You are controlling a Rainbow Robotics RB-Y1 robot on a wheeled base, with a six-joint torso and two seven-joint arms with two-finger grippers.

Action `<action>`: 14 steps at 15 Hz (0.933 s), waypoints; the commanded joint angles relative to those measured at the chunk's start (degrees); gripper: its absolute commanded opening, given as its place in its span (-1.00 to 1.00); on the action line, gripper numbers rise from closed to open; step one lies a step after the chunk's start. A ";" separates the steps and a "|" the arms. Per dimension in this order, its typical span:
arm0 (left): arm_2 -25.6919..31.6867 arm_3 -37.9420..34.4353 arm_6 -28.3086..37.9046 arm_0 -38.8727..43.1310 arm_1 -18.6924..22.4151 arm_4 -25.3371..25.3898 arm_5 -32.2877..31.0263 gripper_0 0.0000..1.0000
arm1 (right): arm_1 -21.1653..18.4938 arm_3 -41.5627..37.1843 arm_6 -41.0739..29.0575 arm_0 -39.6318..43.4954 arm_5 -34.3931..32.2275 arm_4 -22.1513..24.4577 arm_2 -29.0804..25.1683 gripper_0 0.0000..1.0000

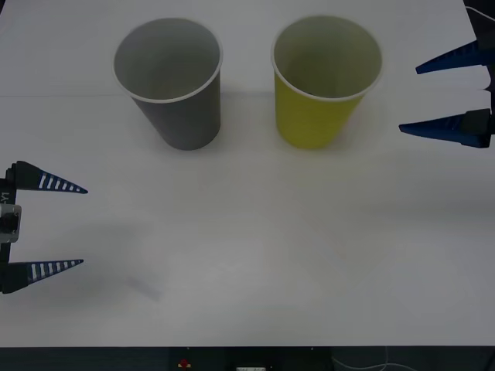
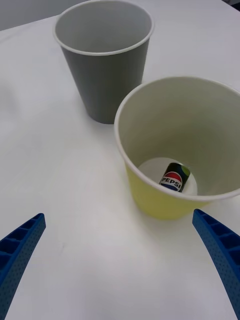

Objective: Put the can into the green bin and the plastic bottle into the gray bin

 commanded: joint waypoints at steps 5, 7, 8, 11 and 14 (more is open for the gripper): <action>0.00 0.00 0.00 0.00 0.00 0.00 0.00 1.00 | -0.75 -5.28 16.64 20.95 -1.43 -4.57 -12.23 1.00; 0.00 0.00 0.00 0.00 0.00 0.00 0.00 1.00 | -0.75 -5.37 20.60 24.47 -1.95 -5.45 -13.46 1.00; 0.00 0.00 0.00 0.00 0.00 0.00 0.00 1.00 | -0.84 -5.37 22.79 26.49 -2.39 -5.80 -14.08 1.00; 0.00 0.00 0.00 0.00 0.00 0.00 0.00 1.00 | -0.75 -5.28 27.19 30.53 -2.48 -6.24 -15.39 1.00; 0.00 0.00 0.00 0.00 0.00 0.00 0.00 1.00 | -0.49 -3.96 30.62 32.03 -2.57 -7.39 -15.31 1.00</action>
